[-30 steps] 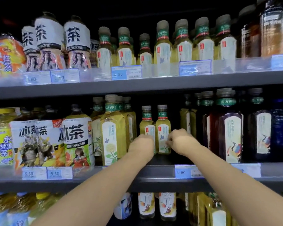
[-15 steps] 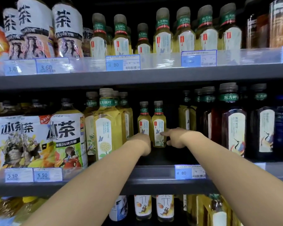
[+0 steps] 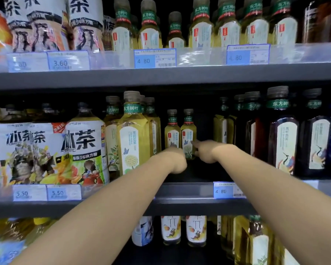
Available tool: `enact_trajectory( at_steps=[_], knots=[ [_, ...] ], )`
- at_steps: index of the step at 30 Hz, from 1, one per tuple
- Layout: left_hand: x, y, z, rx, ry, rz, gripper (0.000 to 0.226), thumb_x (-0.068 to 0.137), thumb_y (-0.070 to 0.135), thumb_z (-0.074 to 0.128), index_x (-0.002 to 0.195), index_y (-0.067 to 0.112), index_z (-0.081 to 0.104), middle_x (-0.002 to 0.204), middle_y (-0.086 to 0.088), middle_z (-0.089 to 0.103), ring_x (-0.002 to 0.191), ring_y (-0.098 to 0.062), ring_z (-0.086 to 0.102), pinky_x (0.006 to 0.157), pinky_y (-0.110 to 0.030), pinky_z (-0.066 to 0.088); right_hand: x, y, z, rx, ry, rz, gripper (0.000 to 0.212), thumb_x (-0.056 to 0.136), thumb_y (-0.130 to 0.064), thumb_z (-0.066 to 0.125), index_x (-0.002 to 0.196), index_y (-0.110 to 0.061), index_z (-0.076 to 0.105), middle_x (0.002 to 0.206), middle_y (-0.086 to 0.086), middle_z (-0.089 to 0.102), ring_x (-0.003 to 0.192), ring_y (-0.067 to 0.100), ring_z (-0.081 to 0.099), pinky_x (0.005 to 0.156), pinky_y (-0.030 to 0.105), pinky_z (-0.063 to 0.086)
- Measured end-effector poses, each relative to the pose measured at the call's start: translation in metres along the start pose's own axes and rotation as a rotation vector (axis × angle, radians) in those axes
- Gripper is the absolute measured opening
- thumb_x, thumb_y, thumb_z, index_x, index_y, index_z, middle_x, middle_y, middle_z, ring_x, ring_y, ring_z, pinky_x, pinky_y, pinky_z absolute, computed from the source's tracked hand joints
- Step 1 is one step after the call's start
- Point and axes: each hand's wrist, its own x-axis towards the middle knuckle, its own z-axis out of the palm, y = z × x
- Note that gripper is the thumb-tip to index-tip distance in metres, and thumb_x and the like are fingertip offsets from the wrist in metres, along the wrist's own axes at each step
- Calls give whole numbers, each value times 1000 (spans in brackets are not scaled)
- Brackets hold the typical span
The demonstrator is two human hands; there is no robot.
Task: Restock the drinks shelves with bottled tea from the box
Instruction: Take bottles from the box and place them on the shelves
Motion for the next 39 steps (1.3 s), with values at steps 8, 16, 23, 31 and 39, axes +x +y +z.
enact_trajectory(
  at_steps=[8, 16, 23, 31, 39],
  knots=[
    [-110, 22, 24, -167, 609, 187, 27, 103, 23, 41, 90, 14, 63, 92, -6, 65, 82, -27, 64, 70, -43, 55, -121, -11, 12, 192, 660, -210, 29, 100, -26, 50, 122, -18, 67, 112, 5, 70, 103, 23, 64, 87, 40, 54],
    [-149, 44, 90, 3, 794, 318, 48, 107, 30, 26, 141, 11, 54, 147, -5, 52, 141, -27, 38, 116, -46, 28, -202, -13, 85, 146, 1018, -312, 32, 95, -8, 58, 125, -3, 65, 133, 15, 60, 125, 32, 54, 102, 45, 43],
    [-176, 64, 161, -38, 841, 432, 40, 108, 21, 38, 136, 1, 57, 141, -14, 56, 139, -34, 43, 113, -51, 34, -246, -6, 158, 183, 1026, -334, 29, 100, -6, 52, 125, 3, 64, 135, 21, 58, 125, 36, 55, 102, 49, 44],
    [-222, 69, 302, -169, 570, 542, 28, 102, 23, 52, 115, 3, 66, 113, -12, 64, 102, -35, 58, 83, -48, 49, -300, 0, 299, 250, 728, -365, 27, 98, -9, 58, 121, 0, 67, 127, 17, 63, 109, 37, 62, 87, 48, 48],
    [-291, 59, 442, -53, 98, 722, 16, 86, 21, 72, 99, 12, 67, 97, -5, 64, 92, -28, 62, 78, -39, 52, -383, -15, 445, 256, 190, -524, 25, 84, 0, 64, 107, -9, 71, 110, 10, 67, 89, 30, 63, 74, 40, 50]
  ],
)
